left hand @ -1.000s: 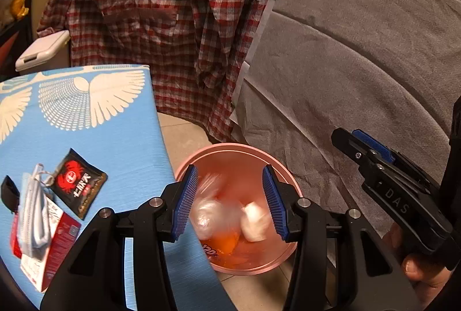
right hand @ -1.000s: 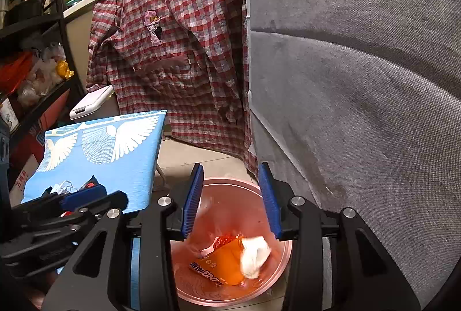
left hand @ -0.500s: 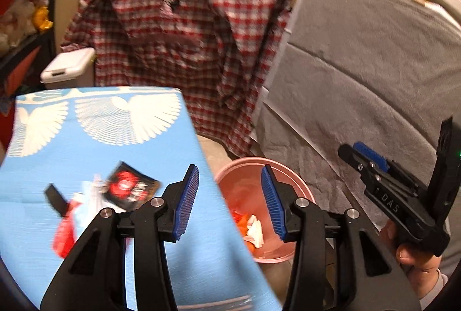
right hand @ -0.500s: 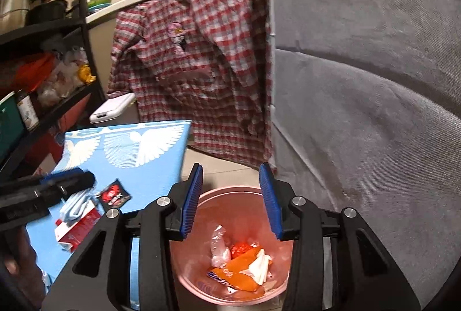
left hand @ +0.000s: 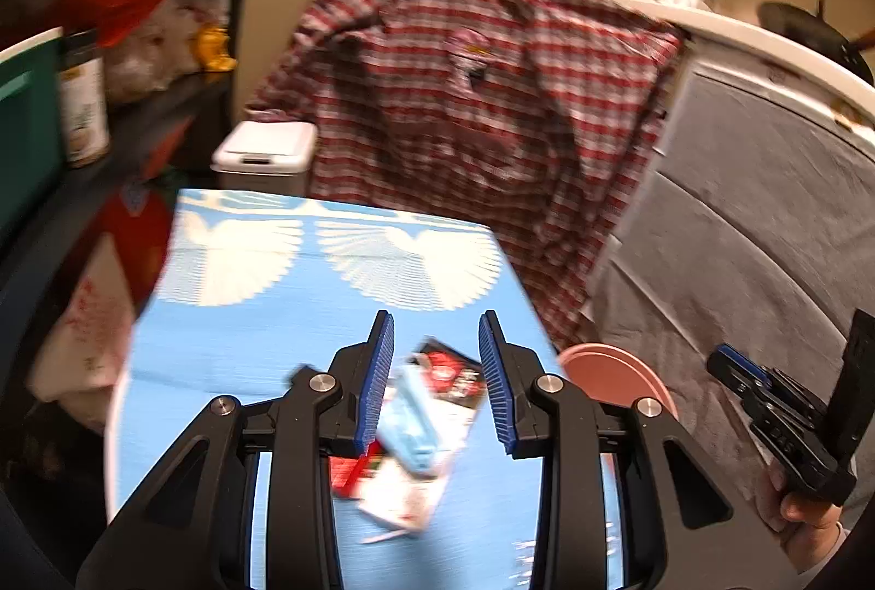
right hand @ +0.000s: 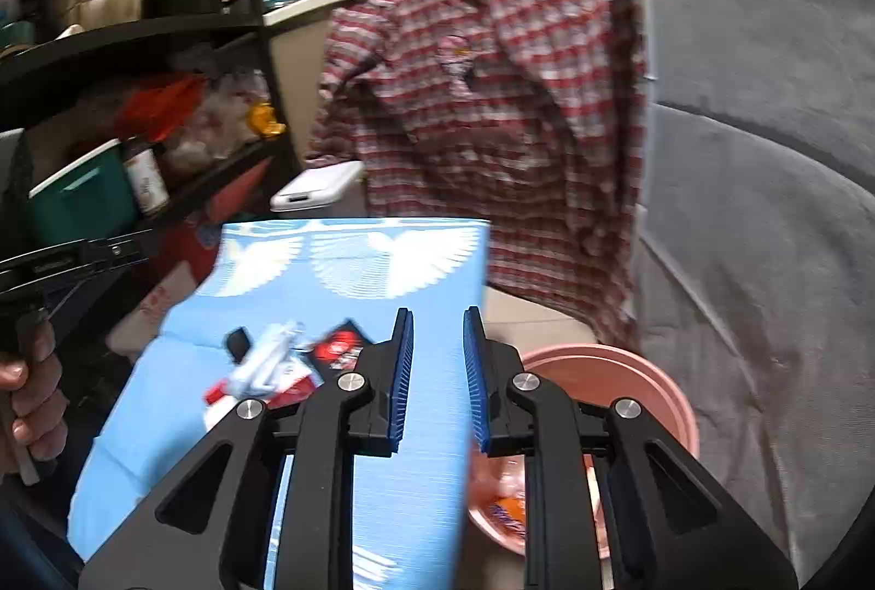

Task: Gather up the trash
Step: 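Reach both tools back to the table toward the red box and blue mask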

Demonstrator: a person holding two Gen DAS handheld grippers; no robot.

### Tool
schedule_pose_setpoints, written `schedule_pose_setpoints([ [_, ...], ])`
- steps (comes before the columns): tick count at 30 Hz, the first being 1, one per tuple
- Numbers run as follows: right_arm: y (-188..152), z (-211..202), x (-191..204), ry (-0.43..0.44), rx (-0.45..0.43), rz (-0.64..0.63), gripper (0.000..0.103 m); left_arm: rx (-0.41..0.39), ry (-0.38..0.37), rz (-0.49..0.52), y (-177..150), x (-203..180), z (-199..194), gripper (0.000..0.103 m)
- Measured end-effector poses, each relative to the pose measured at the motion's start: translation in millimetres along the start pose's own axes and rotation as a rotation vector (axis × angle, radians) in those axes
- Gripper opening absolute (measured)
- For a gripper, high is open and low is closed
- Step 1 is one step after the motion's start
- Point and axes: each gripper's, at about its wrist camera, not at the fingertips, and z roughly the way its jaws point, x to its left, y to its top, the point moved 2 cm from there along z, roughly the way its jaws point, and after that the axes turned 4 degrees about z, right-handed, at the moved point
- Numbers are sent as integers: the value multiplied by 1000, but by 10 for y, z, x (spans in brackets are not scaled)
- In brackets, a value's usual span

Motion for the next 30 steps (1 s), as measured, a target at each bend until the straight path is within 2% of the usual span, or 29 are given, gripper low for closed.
schedule_pose_setpoints([
  [7, -108, 143, 517, 76, 28, -64, 19, 11, 58, -36, -93, 516, -77, 29],
  [13, -182, 361, 833, 122, 71, -89, 19, 32, 67, -53, -152, 749, -4, 25],
  [22, -355, 814, 1136, 159, 154, -146, 20, 100, 58, -30, -289, 856, 340, 23],
  [30, -496, 1123, 1268, 196, 223, -192, 35, 169, 8, 3, -463, 769, 742, 23],
])
